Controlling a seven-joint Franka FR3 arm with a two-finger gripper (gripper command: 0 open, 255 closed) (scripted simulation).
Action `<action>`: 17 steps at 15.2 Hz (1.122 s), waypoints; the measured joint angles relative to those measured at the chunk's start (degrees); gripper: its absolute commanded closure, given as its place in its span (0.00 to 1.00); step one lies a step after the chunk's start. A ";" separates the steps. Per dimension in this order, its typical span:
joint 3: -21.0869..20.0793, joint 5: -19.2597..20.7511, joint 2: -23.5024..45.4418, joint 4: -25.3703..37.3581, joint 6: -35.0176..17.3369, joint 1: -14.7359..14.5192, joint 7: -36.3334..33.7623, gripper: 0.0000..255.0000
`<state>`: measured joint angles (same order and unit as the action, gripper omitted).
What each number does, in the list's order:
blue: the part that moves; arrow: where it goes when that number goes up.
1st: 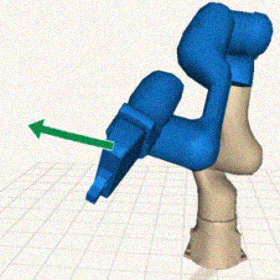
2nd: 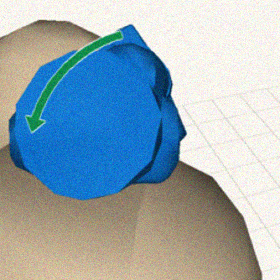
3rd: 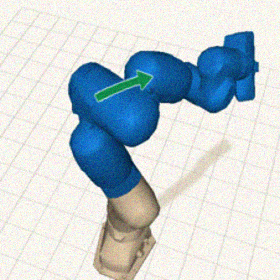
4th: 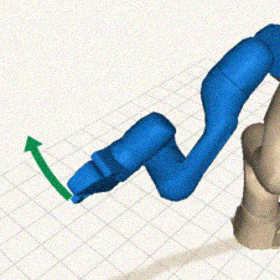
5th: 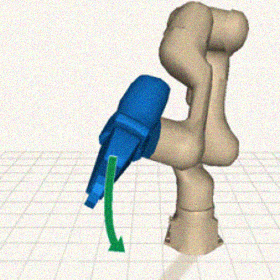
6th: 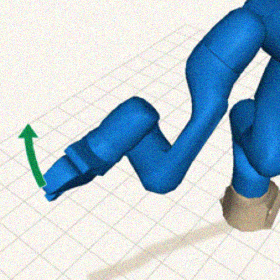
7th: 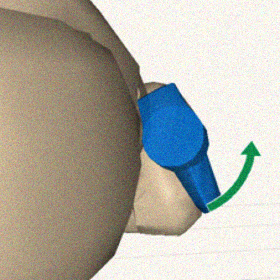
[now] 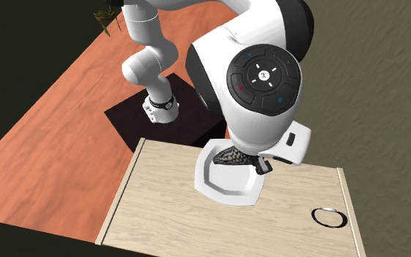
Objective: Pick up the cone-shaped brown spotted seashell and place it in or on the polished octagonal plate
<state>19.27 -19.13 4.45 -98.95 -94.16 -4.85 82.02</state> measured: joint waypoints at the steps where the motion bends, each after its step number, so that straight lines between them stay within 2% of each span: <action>1: 0.00 -0.01 0.00 0.03 0.06 0.01 0.01 1.00; 8: 0.09 0.22 0.04 1.40 0.42 -0.03 -0.70 1.00; 15: 0.20 0.25 0.50 6.68 5.22 0.15 -2.00 1.00; 16: 0.20 0.25 0.48 6.69 5.23 0.15 -2.00 0.00; 17: 0.20 0.25 0.49 6.68 5.23 0.15 -2.00 0.00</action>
<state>19.47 -18.88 4.94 -92.27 -88.94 -4.70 80.02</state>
